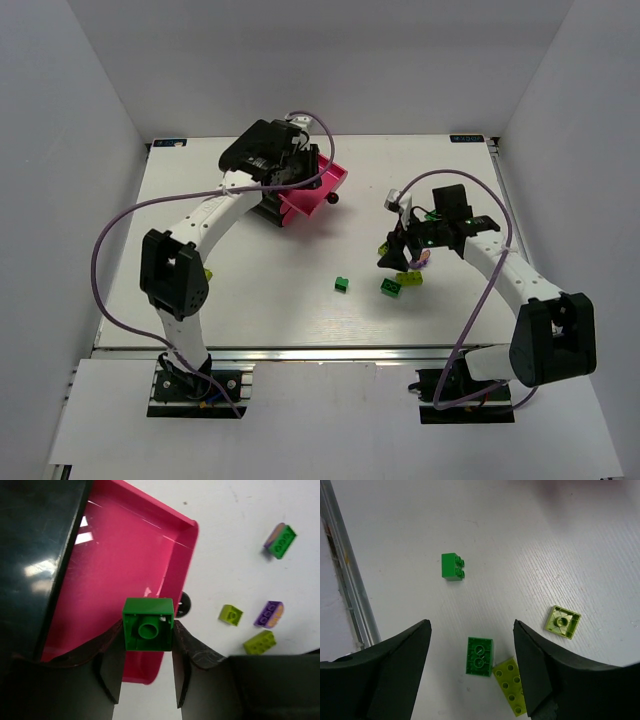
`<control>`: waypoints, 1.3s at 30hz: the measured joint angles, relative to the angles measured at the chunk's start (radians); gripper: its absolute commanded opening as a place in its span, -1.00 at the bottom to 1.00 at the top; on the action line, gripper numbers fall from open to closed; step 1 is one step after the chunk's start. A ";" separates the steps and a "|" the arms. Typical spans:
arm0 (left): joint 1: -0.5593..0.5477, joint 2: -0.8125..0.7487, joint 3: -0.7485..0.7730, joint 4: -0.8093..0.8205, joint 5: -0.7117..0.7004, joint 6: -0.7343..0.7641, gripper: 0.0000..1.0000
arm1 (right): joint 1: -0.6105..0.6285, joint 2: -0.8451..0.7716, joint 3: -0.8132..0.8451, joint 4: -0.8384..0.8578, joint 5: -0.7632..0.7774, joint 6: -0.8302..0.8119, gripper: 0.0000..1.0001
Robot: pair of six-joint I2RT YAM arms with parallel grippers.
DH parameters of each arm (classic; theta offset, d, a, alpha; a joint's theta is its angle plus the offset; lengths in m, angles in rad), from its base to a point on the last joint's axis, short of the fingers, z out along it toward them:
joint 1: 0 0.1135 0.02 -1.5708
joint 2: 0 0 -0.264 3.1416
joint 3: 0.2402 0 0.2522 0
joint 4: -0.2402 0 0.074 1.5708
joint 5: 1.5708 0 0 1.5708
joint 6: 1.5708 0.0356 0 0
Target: Sort the legos into containers by color
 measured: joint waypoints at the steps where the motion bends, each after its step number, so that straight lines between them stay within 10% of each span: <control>1: -0.002 0.011 0.014 -0.013 -0.018 0.004 0.16 | 0.006 0.004 0.004 0.002 0.005 0.002 0.47; 11: -0.005 0.064 0.112 -0.070 -0.095 0.034 0.45 | 0.106 0.053 0.014 0.032 0.054 -0.043 0.79; 18: 0.002 -0.239 -0.197 0.057 -0.053 0.036 -0.57 | 0.226 0.124 -0.012 0.155 0.117 -0.097 0.78; 20: 0.005 -0.422 -0.355 0.089 -0.051 0.034 -0.43 | 0.273 0.179 -0.011 0.175 0.149 -0.092 0.78; 21: 0.006 -0.518 -0.428 0.105 -0.060 0.035 0.03 | 0.294 0.207 -0.011 0.182 0.171 -0.089 0.78; 23: 0.006 -0.692 -0.530 0.113 -0.090 0.032 0.31 | 0.332 0.254 -0.011 0.192 0.207 -0.080 0.78; 28: 0.006 -0.963 -0.687 0.133 -0.193 0.018 0.49 | 0.382 0.333 0.011 0.197 0.283 -0.043 0.78; 34: 0.008 -1.029 -0.807 0.094 -0.299 0.018 0.50 | 0.417 0.380 0.038 0.233 0.336 -0.010 0.41; 39: 0.010 -1.045 -0.878 0.078 -0.331 0.019 0.40 | 0.443 0.413 0.049 0.255 0.363 -0.005 -0.56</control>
